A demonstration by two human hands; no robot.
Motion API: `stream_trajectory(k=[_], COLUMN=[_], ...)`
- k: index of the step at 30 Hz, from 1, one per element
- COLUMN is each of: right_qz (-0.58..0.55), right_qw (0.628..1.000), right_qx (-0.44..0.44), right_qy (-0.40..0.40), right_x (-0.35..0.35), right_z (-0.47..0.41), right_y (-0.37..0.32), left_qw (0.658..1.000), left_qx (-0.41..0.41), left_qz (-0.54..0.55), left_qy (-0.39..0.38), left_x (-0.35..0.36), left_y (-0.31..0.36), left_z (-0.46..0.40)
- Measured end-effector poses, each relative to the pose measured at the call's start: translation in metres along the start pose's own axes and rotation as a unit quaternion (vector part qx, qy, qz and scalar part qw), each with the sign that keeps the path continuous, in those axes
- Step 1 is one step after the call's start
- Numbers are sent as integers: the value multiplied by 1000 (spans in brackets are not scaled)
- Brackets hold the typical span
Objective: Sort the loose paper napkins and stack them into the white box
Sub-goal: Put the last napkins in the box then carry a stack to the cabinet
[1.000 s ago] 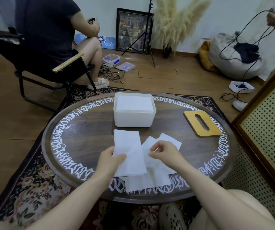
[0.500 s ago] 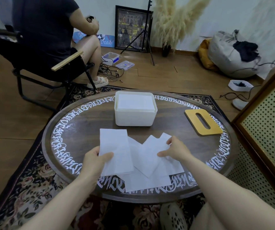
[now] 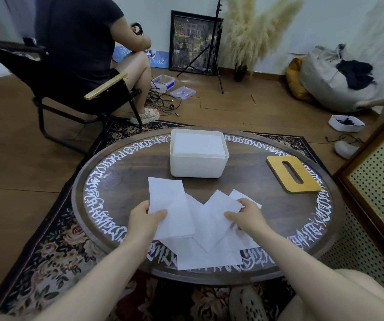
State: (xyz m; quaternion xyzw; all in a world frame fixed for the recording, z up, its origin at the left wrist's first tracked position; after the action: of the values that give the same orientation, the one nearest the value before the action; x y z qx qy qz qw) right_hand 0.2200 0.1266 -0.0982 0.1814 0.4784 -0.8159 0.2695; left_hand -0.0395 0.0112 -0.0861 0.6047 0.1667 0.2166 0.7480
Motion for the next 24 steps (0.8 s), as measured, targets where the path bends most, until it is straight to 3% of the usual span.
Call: stream_trajectory(k=[7,18,24], right_qz=[69,-10,-31], right_qw=[993,976,975], right_qx=[-87,-105,-111], right_qy=[51,-191,-190], right_x=[-22,-13,-4], right_z=[13,42,44], right_y=[-28,-45,-50], left_qw=[1000,999,988], left_qx=[-2,-8,-38], left_qz=[-5,-43,-47], left_qy=[25,-25,-139], left_x=[-3,14,50], left_y=[0,-3,-7], left_z=[-3,2,15])
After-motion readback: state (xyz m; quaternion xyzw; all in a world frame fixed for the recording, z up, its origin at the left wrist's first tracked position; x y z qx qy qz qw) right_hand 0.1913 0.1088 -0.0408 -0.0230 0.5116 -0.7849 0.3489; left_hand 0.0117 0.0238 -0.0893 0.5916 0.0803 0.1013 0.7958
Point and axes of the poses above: each hand's wrist, its own z-axis away from the middle knuckle, its own x-axis out of the palm, y = z × x, the point moved 10 cm from there along -z, towards the middle knuckle, and after that the axes turned 11 degrees about x, right-handed, at the moved point
